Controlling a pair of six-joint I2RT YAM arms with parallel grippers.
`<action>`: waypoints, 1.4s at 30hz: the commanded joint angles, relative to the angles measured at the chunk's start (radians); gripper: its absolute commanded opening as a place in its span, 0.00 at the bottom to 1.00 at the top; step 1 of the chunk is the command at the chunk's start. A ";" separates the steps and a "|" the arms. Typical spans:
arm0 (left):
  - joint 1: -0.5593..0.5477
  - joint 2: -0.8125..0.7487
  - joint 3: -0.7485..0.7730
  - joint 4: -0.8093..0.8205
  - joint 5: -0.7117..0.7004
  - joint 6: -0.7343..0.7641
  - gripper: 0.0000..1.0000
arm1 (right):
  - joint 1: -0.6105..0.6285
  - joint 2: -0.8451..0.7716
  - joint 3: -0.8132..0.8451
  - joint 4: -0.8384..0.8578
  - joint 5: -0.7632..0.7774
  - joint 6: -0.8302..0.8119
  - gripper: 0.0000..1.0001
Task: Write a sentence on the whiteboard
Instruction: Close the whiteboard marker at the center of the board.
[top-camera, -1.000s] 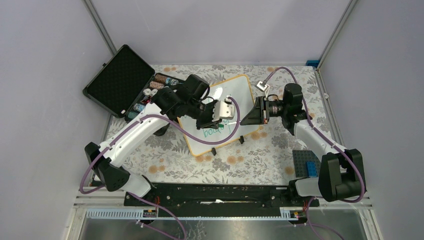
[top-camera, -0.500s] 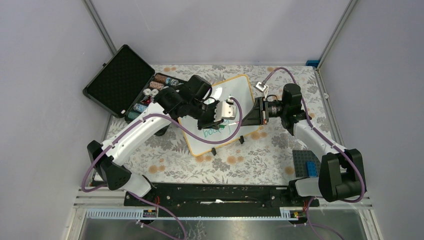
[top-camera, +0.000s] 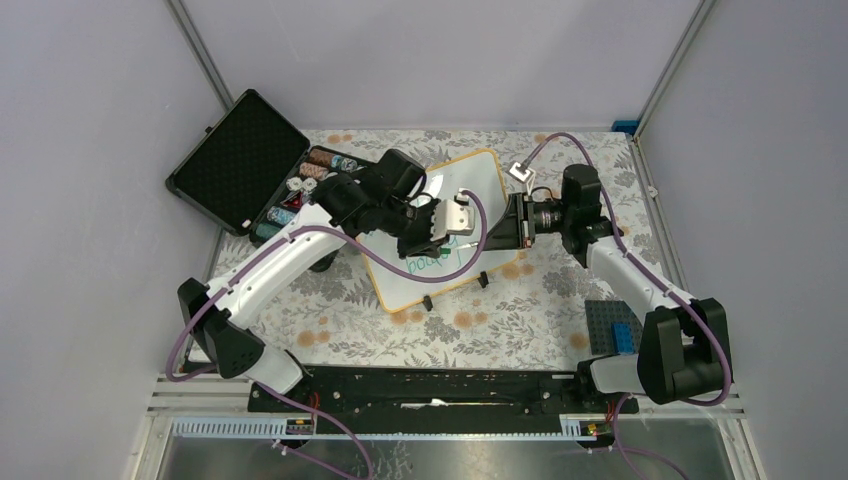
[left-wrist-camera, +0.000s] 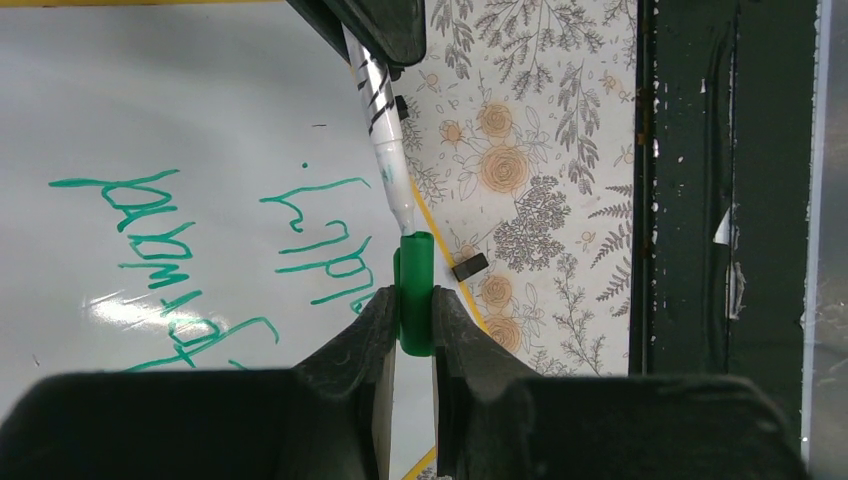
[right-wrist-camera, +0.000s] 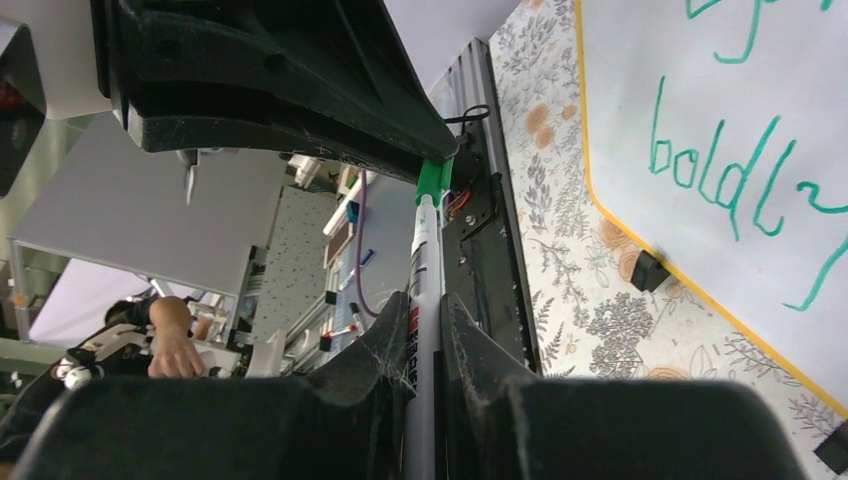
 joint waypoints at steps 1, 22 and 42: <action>-0.008 0.011 0.040 0.065 -0.009 -0.049 0.00 | 0.018 -0.022 0.070 -0.087 0.057 -0.102 0.00; 0.043 0.016 0.066 0.199 0.035 -0.262 0.00 | 0.044 -0.026 0.119 -0.280 0.149 -0.265 0.00; 0.022 0.062 0.141 0.203 0.112 -0.248 0.00 | 0.090 -0.001 0.061 0.008 0.145 -0.047 0.00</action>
